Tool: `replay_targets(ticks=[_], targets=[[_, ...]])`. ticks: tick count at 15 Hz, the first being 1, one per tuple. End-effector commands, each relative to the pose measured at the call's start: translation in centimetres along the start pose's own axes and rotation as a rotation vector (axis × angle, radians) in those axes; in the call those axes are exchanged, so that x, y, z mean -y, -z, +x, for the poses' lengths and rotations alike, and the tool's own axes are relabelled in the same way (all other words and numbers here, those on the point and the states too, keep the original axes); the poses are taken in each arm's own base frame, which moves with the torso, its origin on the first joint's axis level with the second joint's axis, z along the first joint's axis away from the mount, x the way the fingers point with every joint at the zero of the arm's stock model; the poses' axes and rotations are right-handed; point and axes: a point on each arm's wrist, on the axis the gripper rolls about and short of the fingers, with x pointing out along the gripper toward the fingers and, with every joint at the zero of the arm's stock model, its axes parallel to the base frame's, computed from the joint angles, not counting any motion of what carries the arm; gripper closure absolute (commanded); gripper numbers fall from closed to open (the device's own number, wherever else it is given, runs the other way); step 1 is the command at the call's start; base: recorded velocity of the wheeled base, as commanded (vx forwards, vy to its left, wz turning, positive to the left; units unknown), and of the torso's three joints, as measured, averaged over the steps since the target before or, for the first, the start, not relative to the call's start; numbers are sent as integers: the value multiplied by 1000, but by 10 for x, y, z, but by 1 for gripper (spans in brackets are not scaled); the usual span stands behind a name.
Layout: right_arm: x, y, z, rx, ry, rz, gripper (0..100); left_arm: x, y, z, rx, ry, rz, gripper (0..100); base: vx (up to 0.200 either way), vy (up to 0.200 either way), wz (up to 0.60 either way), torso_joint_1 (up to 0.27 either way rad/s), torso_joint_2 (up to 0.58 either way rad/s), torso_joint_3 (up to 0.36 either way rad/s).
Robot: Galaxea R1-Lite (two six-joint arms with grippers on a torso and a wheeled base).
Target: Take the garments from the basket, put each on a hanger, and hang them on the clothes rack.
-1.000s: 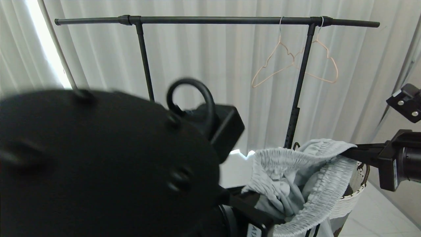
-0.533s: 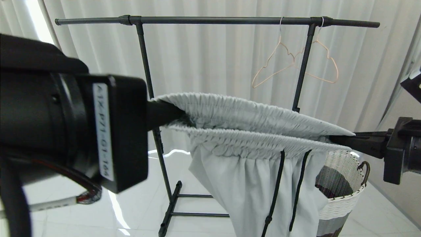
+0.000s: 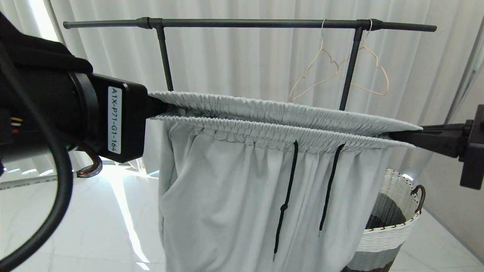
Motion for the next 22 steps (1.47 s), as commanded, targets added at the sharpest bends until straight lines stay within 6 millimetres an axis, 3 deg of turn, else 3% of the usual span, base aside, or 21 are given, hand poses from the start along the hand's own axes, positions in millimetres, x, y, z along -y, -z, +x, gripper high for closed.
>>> replay_targets(ticks=[1, 5, 8, 11, 14, 16, 19, 22], targets=[[3, -29, -4, 26, -2, -8, 100, 0, 2, 2, -8, -9, 3, 100, 0, 0, 0, 0, 0, 0], [2, -66, -10, 25, -29, -10, 100, -4, -1, -4, 14, 2, -17, 100, 0, 0, 0, 0, 0, 0], [2, -67, -14, 5, -29, -7, 100, -3, -2, -13, 43, 38, -22, 100, 0, 0, 0, 0, 0, 0], [5, -62, -45, -43, 23, 15, 100, 6, -7, -23, 81, 106, -13, 100, 0, 0, 0, 0, 0, 0], [-3, -50, -77, -118, -17, 38, 100, 20, -24, -10, 136, 107, -22, 100, 0, 0, 0, 0, 0, 0], [-15, -45, -88, -136, -204, 33, 100, 26, -27, 16, 104, 46, 16, 100, 0, 0, 0, 0, 0, 0], [-33, -44, -88, -143, -421, -10, 100, 32, -49, 33, 133, 89, -25, 100, 0, 0, 0, 0, 0, 0], [-42, -44, -85, -163, -509, -9, 100, 29, -54, 40, 135, 103, -36, 100, 0, 0, 0, 0, 0, 0]])
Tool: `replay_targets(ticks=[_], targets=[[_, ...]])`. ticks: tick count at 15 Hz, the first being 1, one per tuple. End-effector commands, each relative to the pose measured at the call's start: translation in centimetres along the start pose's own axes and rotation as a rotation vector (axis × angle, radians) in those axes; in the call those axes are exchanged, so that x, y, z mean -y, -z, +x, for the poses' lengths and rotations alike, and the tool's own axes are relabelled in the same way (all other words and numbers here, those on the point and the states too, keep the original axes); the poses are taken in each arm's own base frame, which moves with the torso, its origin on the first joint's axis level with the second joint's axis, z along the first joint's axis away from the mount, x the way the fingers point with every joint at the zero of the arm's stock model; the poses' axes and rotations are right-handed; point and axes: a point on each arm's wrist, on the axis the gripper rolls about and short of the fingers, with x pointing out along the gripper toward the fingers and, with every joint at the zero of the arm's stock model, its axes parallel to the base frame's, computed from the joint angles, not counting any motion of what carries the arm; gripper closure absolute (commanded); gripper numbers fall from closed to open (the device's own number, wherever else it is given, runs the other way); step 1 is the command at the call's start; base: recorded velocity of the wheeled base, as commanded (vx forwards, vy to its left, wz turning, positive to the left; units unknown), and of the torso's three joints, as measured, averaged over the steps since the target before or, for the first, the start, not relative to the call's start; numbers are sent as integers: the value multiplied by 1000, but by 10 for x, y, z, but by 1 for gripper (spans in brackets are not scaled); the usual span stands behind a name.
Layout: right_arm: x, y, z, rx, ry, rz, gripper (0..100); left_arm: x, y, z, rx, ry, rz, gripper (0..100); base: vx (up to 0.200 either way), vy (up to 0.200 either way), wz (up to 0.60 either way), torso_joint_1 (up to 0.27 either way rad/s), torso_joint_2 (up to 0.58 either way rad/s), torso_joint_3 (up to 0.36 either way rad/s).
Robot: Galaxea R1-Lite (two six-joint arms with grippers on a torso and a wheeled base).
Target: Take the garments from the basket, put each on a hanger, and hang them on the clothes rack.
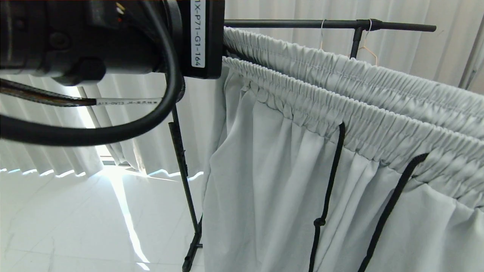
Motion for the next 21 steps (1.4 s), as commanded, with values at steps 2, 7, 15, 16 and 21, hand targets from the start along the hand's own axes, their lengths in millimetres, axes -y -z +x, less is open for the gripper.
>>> replay_targets(ticks=[2, 7, 15, 16, 21], targets=[[-1, 4, 5, -27, 10, -4, 100, 2, 2, 8, -13, -7, -13, 100, 0, 0, 0, 0, 0, 0], [18, 13, 11, -14, 356, 24, 100, -22, 9, -42, -113, 126, -63, 100, 0, 0, 0, 0, 0, 0], [65, -31, 84, 122, 405, -30, 100, -45, 49, -116, -232, 559, -77, 100, 0, 0, 0, 0, 0, 0], [67, -34, 87, 125, 404, -31, 100, -45, 51, -117, -219, 573, -79, 100, 0, 0, 0, 0, 0, 0], [70, -36, 91, 122, 413, -27, 100, -46, 54, -117, -203, 545, -74, 100, 0, 0, 0, 0, 0, 0]])
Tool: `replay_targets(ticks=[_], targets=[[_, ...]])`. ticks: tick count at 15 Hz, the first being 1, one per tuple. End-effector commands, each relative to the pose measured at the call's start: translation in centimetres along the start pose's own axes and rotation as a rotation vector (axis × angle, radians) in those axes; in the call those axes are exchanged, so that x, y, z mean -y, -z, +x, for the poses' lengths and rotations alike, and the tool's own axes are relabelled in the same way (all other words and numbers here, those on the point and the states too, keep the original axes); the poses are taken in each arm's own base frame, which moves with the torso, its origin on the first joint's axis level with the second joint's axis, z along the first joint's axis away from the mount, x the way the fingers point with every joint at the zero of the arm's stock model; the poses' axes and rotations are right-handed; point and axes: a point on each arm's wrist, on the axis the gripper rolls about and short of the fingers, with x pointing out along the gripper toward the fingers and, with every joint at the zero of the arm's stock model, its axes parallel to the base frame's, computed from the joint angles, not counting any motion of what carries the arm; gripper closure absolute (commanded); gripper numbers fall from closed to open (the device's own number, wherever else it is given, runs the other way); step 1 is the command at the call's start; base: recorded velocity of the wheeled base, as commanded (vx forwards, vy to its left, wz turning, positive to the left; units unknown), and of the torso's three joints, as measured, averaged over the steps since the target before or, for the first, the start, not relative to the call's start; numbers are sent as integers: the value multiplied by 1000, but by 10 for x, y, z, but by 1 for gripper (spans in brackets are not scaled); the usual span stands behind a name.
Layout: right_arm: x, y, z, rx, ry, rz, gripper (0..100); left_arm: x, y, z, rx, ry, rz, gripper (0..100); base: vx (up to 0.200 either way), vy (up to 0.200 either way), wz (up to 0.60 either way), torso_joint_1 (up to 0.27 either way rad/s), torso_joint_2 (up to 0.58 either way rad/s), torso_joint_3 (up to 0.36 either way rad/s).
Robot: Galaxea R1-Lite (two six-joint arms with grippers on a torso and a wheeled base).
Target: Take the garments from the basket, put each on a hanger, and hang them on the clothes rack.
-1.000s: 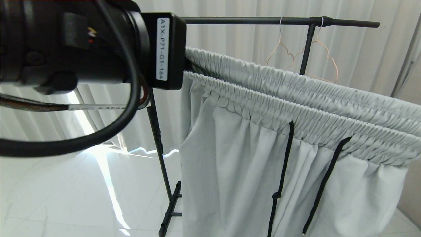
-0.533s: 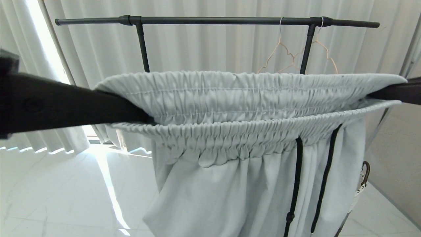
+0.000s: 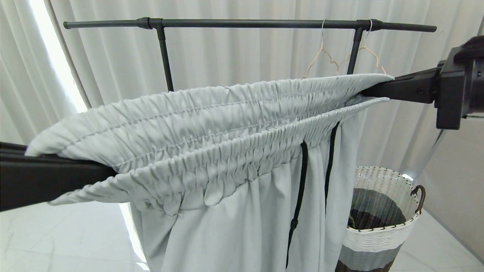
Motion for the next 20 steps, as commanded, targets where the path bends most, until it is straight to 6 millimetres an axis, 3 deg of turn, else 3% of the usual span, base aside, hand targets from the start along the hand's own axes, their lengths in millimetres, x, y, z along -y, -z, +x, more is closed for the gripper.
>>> replay_targets(ticks=[1, 4, 7, 8, 11, 20], targets=[[4, 2, 4, -16, 25, 5, 100, -1, -1, 1, 2, -27, 31, 100, 0, 0, 0, 0, 0, 0], [17, 4, 1, -38, 217, 14, 100, -11, -12, 36, -12, -270, 130, 100, 0, 0, 0, 0, 0, 0], [18, 4, -19, -38, 241, 20, 100, -20, -38, 84, 129, -371, 88, 100, 0, 0, 0, 0, 0, 0], [16, 7, -27, -61, 233, 22, 100, -22, -36, 92, 112, -412, 86, 100, 0, 0, 0, 0, 0, 0], [8, 16, -51, -120, 109, 31, 100, -24, -26, 96, 74, -429, 91, 100, 0, 0, 0, 0, 0, 0], [7, 19, -53, -134, 85, 36, 100, -24, -26, 95, 98, -431, 86, 100, 0, 0, 0, 0, 0, 0]])
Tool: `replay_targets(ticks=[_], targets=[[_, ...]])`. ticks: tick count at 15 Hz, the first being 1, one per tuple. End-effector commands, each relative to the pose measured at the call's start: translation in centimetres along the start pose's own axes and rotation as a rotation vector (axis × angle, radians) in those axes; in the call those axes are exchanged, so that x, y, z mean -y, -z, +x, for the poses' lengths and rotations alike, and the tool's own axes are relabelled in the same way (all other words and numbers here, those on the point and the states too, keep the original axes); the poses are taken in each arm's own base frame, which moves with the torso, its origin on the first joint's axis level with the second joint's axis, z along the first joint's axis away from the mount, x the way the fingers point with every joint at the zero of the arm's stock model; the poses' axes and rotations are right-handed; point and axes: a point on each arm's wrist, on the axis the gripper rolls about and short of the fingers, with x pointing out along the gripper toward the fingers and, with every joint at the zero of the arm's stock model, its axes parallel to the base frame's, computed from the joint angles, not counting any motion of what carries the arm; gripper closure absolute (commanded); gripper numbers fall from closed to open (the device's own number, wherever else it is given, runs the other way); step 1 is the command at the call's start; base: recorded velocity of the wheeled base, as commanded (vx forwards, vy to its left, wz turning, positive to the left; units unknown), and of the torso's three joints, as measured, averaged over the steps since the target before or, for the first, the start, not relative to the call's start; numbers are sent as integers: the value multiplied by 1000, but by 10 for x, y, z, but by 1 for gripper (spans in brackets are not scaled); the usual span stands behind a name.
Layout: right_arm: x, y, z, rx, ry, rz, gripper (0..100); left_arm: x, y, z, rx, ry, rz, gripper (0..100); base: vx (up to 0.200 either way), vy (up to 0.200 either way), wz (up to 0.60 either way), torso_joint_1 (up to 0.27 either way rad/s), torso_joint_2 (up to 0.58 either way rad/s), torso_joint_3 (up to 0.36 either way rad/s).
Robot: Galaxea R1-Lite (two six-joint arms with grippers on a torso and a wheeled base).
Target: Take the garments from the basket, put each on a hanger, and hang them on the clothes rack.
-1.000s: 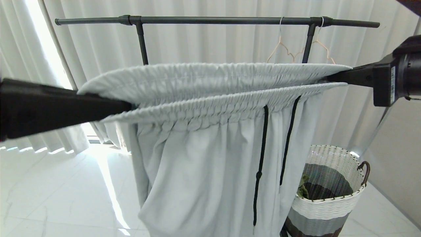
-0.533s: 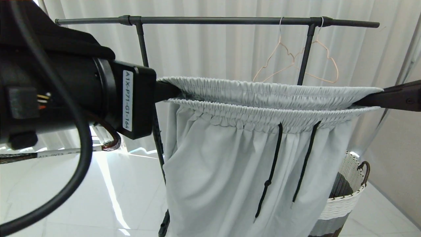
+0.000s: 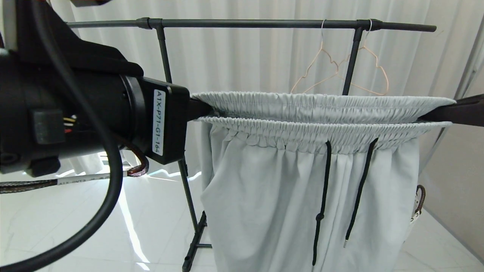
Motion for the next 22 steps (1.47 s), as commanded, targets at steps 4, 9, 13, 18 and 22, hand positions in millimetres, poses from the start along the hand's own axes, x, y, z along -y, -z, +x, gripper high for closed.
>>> replay_targets(ticks=[4, 9, 13, 18, 22], targets=[[-1, 6, -2, -21, -5, -3, 0, -1, -1, -2, 9, 0, -4, 100, 0, 0, 0, 0, 0, 0], [1, 31, -11, -73, 72, 8, 0, -5, 1, -1, 6, -99, 2, 100, 0, 0, 0, 0, 0, 0], [28, 53, 5, -241, 420, 49, 0, -16, 9, -14, 5, -168, 22, 100, 0, 0, 0, 0, 0, 0], [49, 75, 9, -320, 566, -12, 0, -40, 32, -29, -27, -261, 19, 100, 0, 0, 0, 0, 0, 0], [54, 89, 17, -309, 652, -69, 0, -57, 48, -37, -59, -350, -8, 100, 0, 0, 0, 0, 0, 0]])
